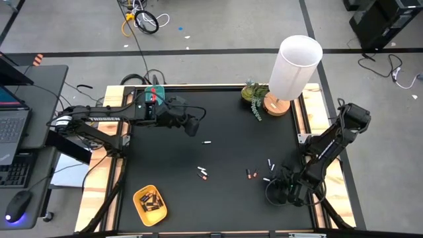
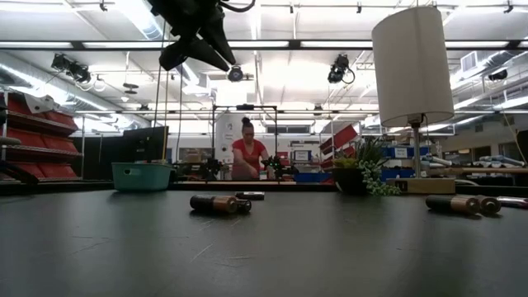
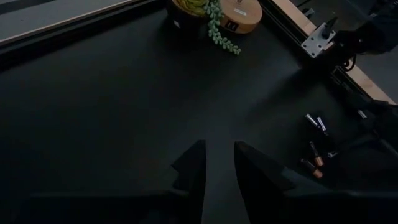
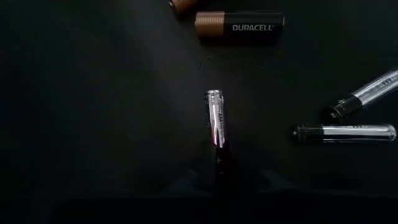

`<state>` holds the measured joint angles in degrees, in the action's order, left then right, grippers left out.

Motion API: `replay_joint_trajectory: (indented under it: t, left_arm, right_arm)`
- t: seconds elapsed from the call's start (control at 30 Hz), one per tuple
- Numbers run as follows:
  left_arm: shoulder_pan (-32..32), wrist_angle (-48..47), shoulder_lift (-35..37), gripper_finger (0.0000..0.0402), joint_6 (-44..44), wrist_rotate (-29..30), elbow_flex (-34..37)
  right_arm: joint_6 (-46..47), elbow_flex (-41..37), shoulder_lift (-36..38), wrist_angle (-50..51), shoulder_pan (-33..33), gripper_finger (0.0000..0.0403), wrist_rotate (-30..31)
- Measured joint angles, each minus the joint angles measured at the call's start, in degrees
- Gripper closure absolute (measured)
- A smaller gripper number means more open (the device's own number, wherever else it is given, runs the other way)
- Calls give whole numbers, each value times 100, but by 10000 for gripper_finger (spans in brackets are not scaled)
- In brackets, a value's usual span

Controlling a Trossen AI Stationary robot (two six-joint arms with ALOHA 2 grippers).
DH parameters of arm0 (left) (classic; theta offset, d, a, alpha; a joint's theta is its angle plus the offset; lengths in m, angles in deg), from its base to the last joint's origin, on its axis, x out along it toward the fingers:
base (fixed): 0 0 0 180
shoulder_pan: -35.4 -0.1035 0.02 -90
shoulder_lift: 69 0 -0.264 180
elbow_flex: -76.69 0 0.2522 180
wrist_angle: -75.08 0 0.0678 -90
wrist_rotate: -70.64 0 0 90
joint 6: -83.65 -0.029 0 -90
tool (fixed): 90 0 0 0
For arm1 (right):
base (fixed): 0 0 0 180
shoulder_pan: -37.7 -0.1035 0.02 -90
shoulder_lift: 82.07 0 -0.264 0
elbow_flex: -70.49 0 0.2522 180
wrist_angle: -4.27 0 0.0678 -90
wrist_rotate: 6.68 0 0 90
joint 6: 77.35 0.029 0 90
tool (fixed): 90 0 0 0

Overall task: Sort batteries
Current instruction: Put the silver battery into the blue bin

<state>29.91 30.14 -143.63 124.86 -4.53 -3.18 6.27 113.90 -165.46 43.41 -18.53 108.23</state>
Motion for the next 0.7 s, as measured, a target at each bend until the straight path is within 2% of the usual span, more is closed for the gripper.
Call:
replay_joint_trajectory:
  t: [0.2,0.33,0.5,0.7]
  left_arm:
    - [0,2,0,302,-4,-2,0]
    - [0,7,0,302,-8,-2,0]
    - [0,8,0,302,-28,-2,0]
    - [0,67,0,302,-39,-2,0]
  right_arm:
    - [-109,43,10,93,110,395,-122]
    - [-111,284,69,572,192,402,-204]
    - [-117,541,187,1227,354,399,-179]
    - [-131,671,202,1249,358,401,2]
